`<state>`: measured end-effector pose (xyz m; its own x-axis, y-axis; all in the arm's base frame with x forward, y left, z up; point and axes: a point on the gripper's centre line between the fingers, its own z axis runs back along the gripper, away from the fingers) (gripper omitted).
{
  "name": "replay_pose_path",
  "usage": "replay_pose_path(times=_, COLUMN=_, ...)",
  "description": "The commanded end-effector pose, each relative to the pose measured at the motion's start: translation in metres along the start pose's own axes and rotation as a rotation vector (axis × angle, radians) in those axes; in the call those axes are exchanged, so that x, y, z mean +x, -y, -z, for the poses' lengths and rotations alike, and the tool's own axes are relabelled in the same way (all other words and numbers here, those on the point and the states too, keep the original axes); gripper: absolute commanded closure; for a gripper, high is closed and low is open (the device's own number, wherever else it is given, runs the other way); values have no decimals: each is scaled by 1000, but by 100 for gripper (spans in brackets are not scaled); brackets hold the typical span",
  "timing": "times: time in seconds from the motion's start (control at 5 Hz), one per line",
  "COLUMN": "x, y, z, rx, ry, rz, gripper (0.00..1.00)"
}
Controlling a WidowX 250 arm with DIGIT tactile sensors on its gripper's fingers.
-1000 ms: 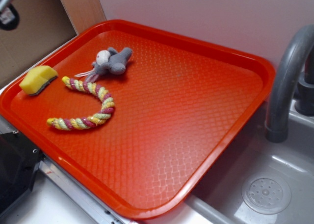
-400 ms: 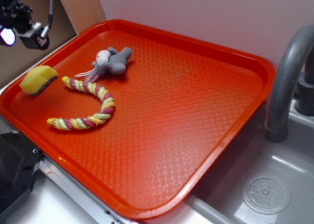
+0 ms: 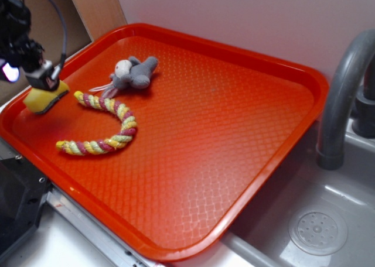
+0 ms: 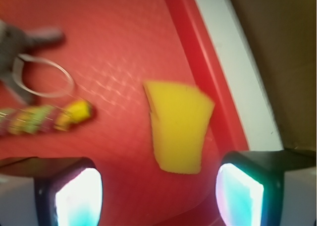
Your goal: Grab the green sponge.
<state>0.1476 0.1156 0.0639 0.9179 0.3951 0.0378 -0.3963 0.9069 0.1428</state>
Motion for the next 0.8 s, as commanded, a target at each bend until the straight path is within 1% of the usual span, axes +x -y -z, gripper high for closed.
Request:
replay_pose_path(times=0.0, x=17, y=-16, z=30, rx=10, ry=-35, rz=-43, gripper=0)
replay_pose_path(times=0.2, x=18, y=-19, z=41, rx=31, ry=-54, rz=-47, gripper=0)
replay_pose_path(times=0.4, x=15, y=-18, z=45, rx=24, ry=-69, rz=-37, gripper=100)
replay_pose_path(times=0.6, x=13, y=-20, z=45, rx=27, ry=-66, rz=-30, gripper=100)
